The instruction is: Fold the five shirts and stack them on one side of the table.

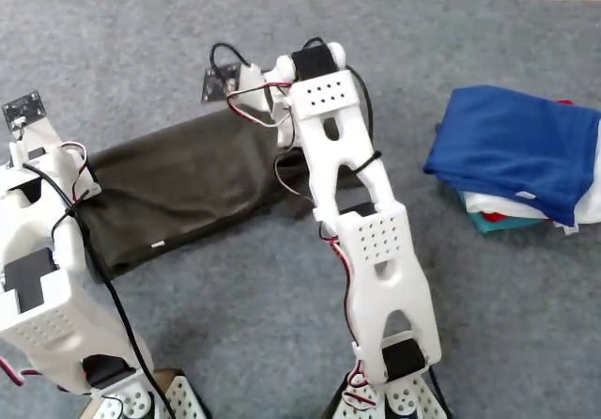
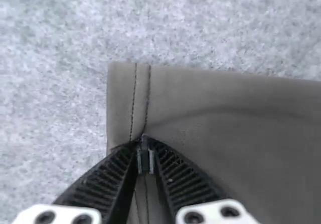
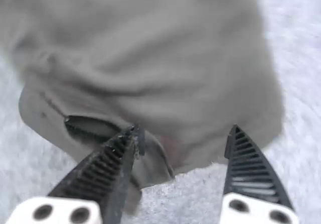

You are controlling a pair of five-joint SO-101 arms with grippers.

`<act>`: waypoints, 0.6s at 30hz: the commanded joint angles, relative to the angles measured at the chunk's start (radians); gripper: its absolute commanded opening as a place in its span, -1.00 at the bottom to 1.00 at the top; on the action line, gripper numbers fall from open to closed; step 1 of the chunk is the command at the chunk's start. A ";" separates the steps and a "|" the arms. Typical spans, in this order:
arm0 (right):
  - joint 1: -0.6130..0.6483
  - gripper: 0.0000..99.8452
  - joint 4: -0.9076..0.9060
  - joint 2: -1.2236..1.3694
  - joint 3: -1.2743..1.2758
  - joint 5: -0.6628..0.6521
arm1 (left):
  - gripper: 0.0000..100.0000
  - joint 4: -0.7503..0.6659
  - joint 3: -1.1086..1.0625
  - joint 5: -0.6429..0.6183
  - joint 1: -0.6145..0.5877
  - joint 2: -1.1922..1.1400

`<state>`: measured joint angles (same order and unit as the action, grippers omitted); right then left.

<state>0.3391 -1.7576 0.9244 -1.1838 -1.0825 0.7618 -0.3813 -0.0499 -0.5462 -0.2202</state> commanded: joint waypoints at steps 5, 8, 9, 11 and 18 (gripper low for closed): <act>-0.026 -0.86 -0.011 -0.163 0.022 0.233 | -0.94 -0.021 0.012 0.000 -0.018 0.025; -0.025 -0.90 -0.011 -0.305 0.236 0.222 | -0.94 -0.021 0.012 0.000 -0.018 0.025; -0.025 -0.90 -0.011 -0.361 0.320 0.221 | -0.94 -0.021 0.012 0.000 -0.018 0.025; -0.023 -0.97 -0.009 -0.472 0.501 0.186 | -0.94 -0.021 0.012 0.000 -0.018 0.025; -0.015 -0.97 0.066 -0.717 1.052 0.008 | -0.94 -0.021 0.012 0.000 -0.018 0.025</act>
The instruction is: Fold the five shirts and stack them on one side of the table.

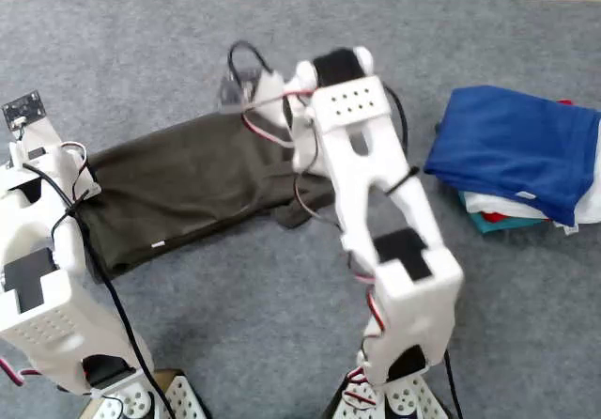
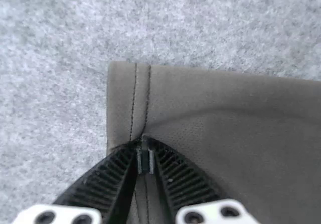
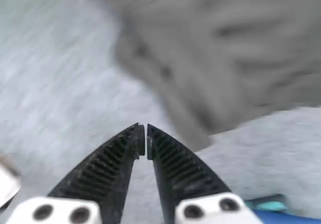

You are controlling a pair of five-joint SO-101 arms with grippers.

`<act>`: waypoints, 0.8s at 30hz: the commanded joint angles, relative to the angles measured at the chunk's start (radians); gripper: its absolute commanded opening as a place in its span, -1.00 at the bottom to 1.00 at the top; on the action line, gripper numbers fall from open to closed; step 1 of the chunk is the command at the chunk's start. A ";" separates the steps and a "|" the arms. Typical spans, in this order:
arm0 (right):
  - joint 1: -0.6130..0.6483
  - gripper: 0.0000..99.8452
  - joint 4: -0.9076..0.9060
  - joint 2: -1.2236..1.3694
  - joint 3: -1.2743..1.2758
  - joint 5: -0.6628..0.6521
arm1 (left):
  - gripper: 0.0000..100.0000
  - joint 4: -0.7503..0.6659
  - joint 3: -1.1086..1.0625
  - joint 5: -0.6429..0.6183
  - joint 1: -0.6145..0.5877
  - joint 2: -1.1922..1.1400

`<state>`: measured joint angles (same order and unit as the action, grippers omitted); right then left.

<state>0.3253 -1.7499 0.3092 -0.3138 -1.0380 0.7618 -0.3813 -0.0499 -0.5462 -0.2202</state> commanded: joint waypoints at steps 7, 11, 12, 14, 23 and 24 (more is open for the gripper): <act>-0.038 -0.97 0.348 -0.010 0.355 -0.040 | -0.94 -0.021 0.012 0.000 -0.018 0.025; -0.044 -0.97 0.451 0.093 0.283 -0.040 | -0.94 -0.021 0.012 0.000 -0.018 0.025; -0.044 -0.97 0.457 0.116 0.249 -0.040 | -0.94 -0.021 0.012 0.000 -0.018 0.025; -0.044 -0.97 0.468 0.166 0.166 -0.040 | -0.94 -0.021 0.012 0.000 -0.018 0.025; -0.037 -0.97 0.356 0.418 -0.357 -0.035 | -0.94 -0.021 0.012 0.000 -0.019 0.025; -0.032 -0.97 0.334 0.441 -0.418 -0.035 | -0.94 -0.021 0.012 0.000 -0.019 0.025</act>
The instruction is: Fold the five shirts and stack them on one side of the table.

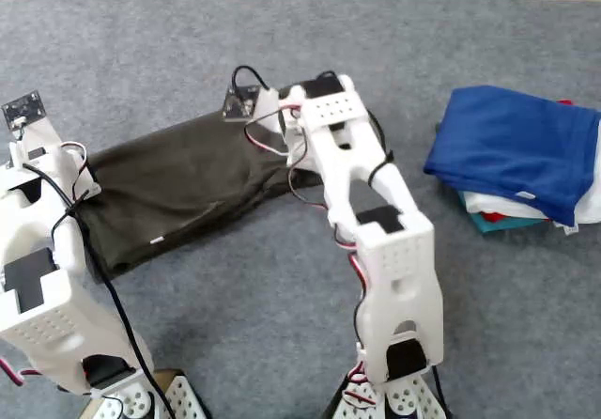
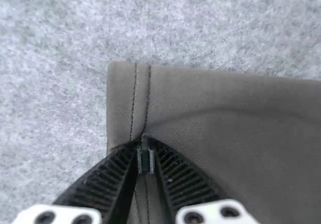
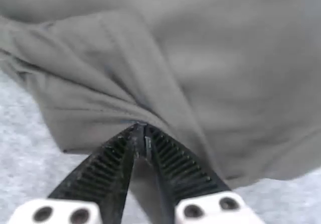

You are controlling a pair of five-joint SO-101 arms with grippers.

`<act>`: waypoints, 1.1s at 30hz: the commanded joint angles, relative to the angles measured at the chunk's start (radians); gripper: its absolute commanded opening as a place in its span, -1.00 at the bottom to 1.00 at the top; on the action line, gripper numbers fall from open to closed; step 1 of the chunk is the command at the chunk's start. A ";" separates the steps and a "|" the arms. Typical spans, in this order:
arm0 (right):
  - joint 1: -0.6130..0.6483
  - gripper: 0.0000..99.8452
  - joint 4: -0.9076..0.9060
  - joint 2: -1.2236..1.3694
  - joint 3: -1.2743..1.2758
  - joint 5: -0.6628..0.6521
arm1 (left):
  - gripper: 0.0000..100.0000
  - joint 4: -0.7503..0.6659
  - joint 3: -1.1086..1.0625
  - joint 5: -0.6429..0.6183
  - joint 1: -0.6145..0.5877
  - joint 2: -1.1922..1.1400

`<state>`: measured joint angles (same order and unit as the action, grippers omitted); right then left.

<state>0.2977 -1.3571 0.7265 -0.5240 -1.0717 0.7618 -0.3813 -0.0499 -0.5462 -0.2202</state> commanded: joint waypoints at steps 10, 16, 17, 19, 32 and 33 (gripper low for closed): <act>-0.002 -0.97 -0.097 0.328 -0.690 0.008 | -0.94 -0.021 0.012 0.000 -0.019 0.025; -0.006 -0.97 -0.296 0.363 -1.081 0.158 | -0.94 -0.021 0.012 0.000 -0.019 0.025; -0.006 -0.97 -0.344 0.363 -1.136 0.166 | -0.94 -0.021 0.012 0.000 -0.019 0.025; -0.005 -0.97 -0.414 0.346 -1.152 0.167 | -0.94 -0.021 0.012 0.000 -0.019 0.025; -0.012 -0.97 -0.410 0.050 -0.570 0.295 | -0.94 -0.021 0.012 0.000 -0.019 0.025; 0.009 -0.97 -0.404 0.030 -0.499 0.295 | -0.94 -0.021 0.012 0.000 -0.019 0.025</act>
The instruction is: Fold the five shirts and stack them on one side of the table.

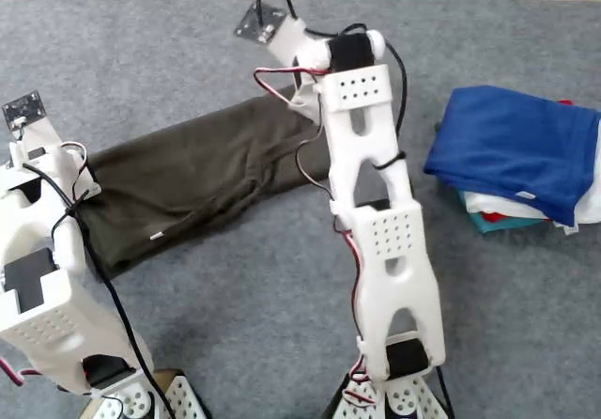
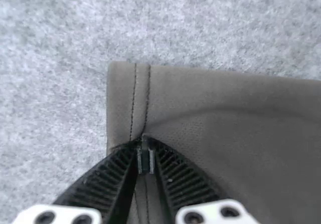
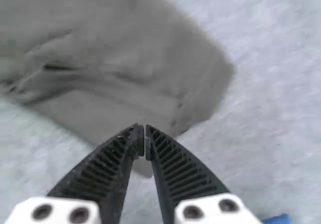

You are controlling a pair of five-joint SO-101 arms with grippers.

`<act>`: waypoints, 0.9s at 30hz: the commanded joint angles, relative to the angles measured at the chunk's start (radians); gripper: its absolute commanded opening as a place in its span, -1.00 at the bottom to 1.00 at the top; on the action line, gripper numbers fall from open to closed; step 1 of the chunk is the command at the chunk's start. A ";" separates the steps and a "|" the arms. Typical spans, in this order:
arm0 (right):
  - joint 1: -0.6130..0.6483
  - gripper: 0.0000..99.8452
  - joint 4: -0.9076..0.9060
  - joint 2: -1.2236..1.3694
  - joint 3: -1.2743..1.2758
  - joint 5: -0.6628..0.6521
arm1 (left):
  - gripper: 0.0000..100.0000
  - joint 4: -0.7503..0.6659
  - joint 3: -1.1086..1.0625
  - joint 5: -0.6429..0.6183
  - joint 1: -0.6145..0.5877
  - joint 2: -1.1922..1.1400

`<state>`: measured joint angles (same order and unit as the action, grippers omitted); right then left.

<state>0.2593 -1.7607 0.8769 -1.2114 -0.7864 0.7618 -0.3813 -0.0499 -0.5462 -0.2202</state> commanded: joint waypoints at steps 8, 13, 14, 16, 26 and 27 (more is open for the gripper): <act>0.124 -0.97 0.273 -0.094 0.450 0.012 | -0.94 -0.021 0.012 0.000 -0.019 0.025; 0.124 -0.97 0.339 -0.027 0.489 0.012 | -0.94 -0.021 0.012 0.000 -0.019 0.025; 0.121 -0.97 0.334 -0.028 0.490 0.012 | -0.94 -0.021 0.012 0.000 -0.019 0.025; 0.120 -0.97 0.301 -0.036 0.472 0.011 | -0.94 -0.021 0.012 0.000 -0.019 0.025; 0.143 -0.97 0.115 -0.085 0.252 0.014 | -0.94 -0.021 0.012 -0.002 -0.021 0.025; 0.149 -0.97 0.133 -0.067 0.259 0.014 | -0.94 -0.021 0.012 -0.002 -0.021 0.025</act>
<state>0.3790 -1.6395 0.8324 -0.9076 -0.7802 0.7618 -0.3813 -0.0499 -0.5462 -0.2202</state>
